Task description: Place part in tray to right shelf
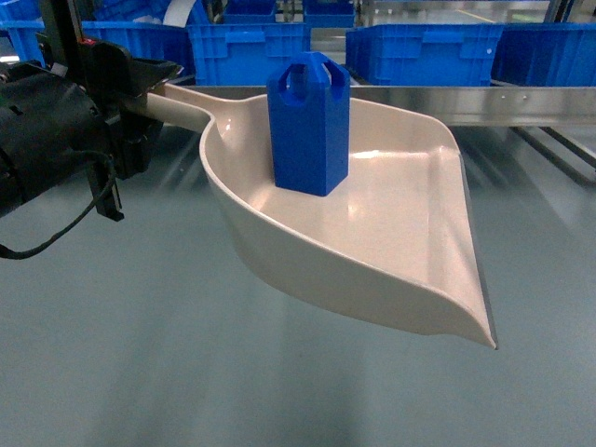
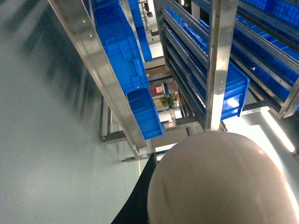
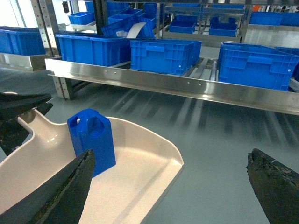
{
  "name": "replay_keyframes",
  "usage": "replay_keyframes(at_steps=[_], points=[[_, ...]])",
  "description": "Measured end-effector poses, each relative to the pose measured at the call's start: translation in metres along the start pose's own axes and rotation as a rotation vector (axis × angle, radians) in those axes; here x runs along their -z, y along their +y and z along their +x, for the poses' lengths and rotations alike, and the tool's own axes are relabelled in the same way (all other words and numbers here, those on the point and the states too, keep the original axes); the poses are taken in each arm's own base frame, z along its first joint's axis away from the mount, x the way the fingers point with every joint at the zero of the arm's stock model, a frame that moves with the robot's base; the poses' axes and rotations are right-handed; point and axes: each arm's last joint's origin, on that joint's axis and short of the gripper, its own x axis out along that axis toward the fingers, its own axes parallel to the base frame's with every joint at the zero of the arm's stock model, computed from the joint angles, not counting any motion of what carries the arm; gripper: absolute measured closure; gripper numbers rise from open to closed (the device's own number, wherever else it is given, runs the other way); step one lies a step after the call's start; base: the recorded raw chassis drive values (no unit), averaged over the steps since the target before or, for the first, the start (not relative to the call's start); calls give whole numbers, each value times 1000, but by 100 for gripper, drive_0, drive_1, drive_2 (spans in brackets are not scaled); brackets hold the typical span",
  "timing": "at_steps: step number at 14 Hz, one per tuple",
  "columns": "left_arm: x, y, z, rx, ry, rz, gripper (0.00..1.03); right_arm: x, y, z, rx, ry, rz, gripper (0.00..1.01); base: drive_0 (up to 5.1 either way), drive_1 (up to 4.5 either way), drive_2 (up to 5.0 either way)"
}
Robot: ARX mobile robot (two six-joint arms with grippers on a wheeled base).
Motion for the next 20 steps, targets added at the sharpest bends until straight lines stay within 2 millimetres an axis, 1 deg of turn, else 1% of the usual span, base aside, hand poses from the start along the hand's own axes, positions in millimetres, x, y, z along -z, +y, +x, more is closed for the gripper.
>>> replay_keyframes(at_steps=[1, 7, 10, 13, 20], points=[[0, 0, 0, 0, 0, 0, 89, 0, 0, 0, 0, 1, 0, 3, 0, 0, 0], [0, 0, 0, 1, -2, 0, 89, 0, 0, 0, -3, -1, 0, 3, 242, 229, -514], [3, -1, 0, 4, 14, -1, 89, 0, 0, 0, 0, 0, 0, 3, 25, 419, -368], [0, 0, 0, -3, -1, 0, 89, 0, 0, 0, 0, 0, 0, 3, 36, 431, -360], [0, 0, 0, 2, -1, 1, 89, 0, 0, 0, 0, -2, 0, 3, 36, 431, -360]])
